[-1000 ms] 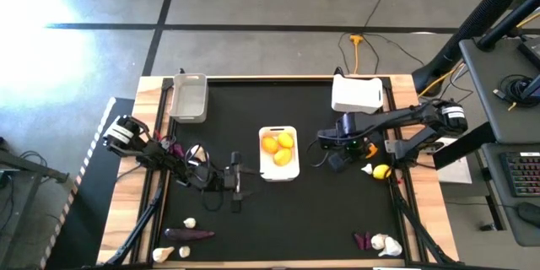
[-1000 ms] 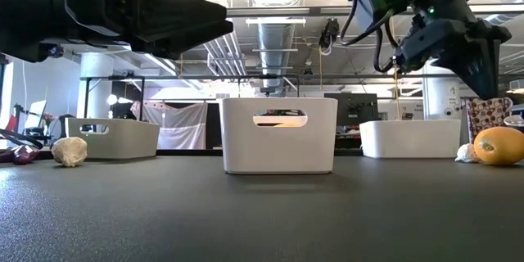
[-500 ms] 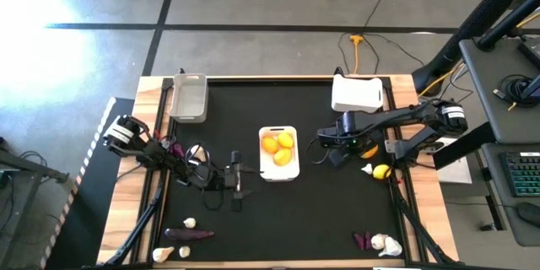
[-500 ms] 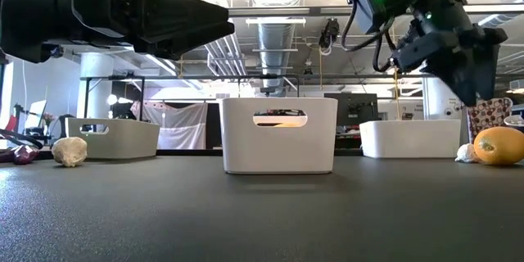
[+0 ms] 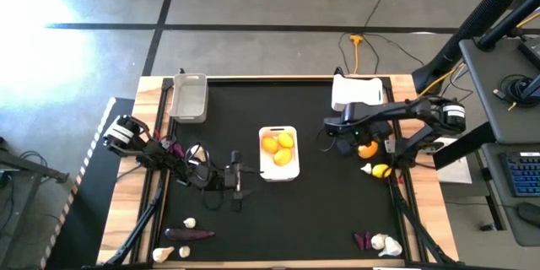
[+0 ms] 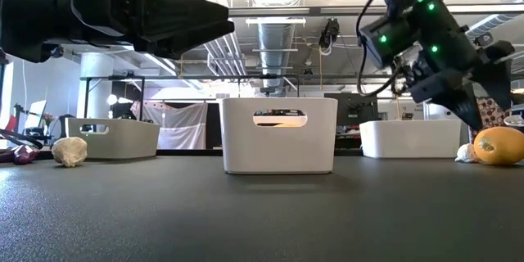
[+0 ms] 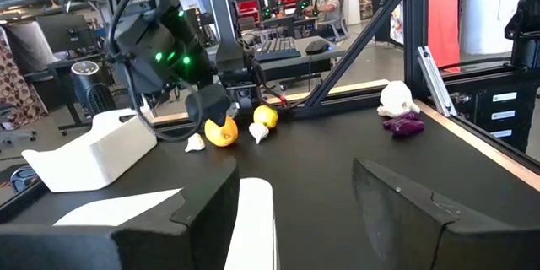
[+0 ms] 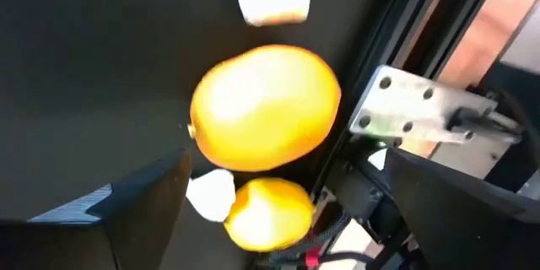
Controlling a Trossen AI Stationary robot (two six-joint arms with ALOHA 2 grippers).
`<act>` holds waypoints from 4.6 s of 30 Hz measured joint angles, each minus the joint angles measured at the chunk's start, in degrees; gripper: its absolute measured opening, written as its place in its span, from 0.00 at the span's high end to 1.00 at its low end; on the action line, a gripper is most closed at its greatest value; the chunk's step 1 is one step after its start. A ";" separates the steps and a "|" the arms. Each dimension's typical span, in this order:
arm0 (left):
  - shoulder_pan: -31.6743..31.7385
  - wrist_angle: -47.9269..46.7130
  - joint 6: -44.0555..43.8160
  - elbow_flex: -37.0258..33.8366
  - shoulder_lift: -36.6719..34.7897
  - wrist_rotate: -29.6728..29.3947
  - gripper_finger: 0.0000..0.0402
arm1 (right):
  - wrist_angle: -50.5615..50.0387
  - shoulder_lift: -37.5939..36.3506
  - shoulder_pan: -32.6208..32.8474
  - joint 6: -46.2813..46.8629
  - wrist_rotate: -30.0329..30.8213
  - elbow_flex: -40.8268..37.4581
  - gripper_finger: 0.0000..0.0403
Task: Sort produce into baskets
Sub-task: Put the lemon into the bottom white bin
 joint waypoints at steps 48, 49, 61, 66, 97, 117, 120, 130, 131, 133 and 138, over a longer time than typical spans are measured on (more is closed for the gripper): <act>0.31 0.18 0.00 0.00 0.00 0.00 0.47 | 10.76 1.11 -3.14 7.98 -1.13 -11.10 0.34; 0.31 0.18 0.00 0.00 0.00 0.00 0.47 | 10.61 1.11 -3.12 7.68 -1.15 -11.07 0.37; 0.33 -0.16 1.55 0.00 0.00 -0.02 0.47 | 10.70 1.09 2.08 7.82 -2.60 3.93 0.41; 0.63 -0.48 1.76 0.00 0.00 -0.04 0.47 | 16.12 1.12 9.22 8.52 6.31 16.44 0.42; -3.54 -1.57 8.68 -6.88 -10.12 -20.55 0.47 | 35.13 30.10 14.89 -16.56 13.93 42.27 0.29; -3.52 -2.50 8.28 -6.88 -10.08 -20.56 0.47 | 21.39 30.03 15.87 -16.92 13.67 50.35 0.10; -3.52 -2.66 8.22 -6.88 -10.08 -20.55 0.47 | 16.69 30.01 16.89 -15.71 13.84 53.81 0.10; -3.47 -4.37 6.47 -6.88 -10.05 -20.55 0.47 | -5.05 29.90 23.19 -3.60 17.47 57.78 0.10; -3.47 -4.86 6.09 -6.88 -10.05 -20.55 0.47 | -7.78 29.88 24.05 -0.96 17.45 57.25 0.10; -3.47 -5.40 5.22 -6.88 -10.05 -20.55 0.47 | -8.73 29.46 25.73 2.21 16.94 54.81 0.10; -3.47 -5.37 5.09 -6.83 -10.05 -20.54 0.47 | -8.40 26.64 28.72 9.10 12.75 47.64 0.10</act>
